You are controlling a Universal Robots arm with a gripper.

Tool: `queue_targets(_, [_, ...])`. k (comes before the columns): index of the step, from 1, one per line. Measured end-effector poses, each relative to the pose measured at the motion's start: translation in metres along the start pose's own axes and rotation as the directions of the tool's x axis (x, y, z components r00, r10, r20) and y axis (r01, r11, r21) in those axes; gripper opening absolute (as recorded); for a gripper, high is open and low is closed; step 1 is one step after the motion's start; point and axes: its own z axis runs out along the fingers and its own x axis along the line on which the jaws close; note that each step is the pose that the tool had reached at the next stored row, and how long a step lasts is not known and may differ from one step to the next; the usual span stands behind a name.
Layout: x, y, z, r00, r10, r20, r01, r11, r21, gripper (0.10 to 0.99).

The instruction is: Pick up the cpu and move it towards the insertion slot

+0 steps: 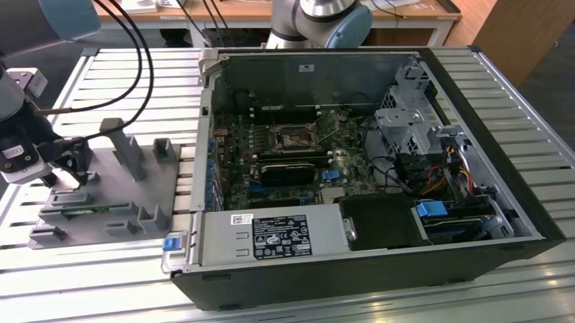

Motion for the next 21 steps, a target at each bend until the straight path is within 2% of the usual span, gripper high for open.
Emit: queue_targets(21, [0.0000,0.0003,-0.0064,1.0000,0.000,0.0001,0.000,1.0000,0.000,0.541])
